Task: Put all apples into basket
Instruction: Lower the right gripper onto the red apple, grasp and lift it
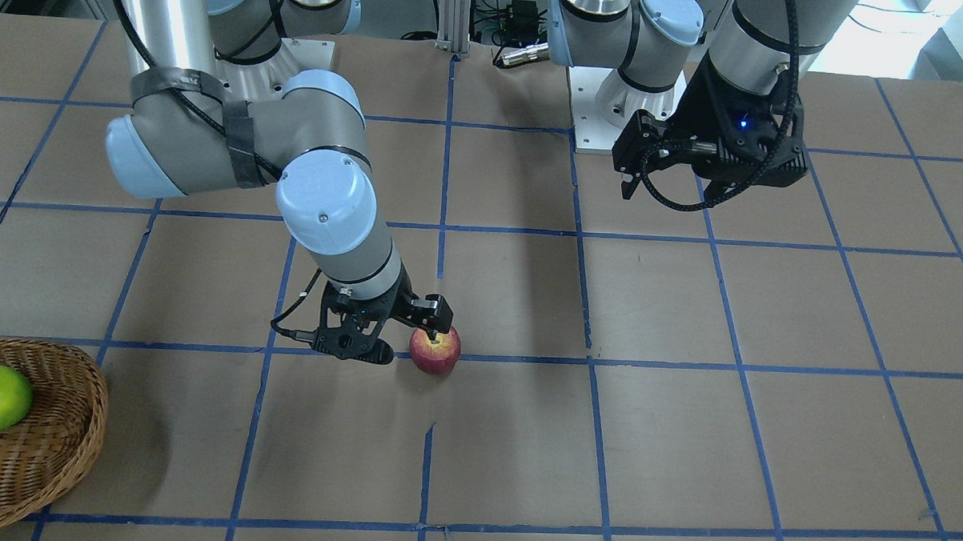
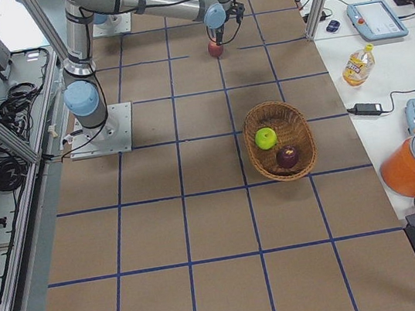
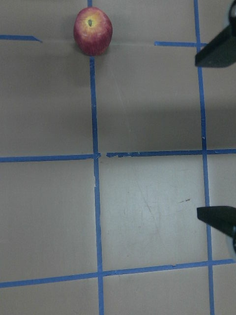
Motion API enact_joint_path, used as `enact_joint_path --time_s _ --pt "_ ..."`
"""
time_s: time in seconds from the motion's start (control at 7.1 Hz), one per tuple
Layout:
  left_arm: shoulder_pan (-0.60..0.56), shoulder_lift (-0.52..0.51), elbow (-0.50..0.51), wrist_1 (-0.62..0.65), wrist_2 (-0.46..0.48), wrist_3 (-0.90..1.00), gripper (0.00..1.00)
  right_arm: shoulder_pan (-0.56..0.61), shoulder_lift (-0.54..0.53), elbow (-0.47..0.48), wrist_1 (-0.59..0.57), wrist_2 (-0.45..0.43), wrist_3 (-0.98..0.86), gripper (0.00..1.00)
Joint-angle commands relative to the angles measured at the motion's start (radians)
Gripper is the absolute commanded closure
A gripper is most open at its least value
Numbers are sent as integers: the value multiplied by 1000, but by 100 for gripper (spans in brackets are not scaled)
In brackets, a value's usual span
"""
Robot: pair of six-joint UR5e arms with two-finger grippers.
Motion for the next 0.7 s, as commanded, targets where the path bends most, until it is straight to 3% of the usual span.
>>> enact_joint_path --time_s 0.0,0.14,0.56 --pt "1 1 0 2 3 0 0 51 52 11 -35 20 66 0" --pt "1 -1 -3 5 3 0 0 65 77 14 -91 14 74 0" --pt "4 2 -8 5 2 2 0 65 92 14 -101 -9 90 0"
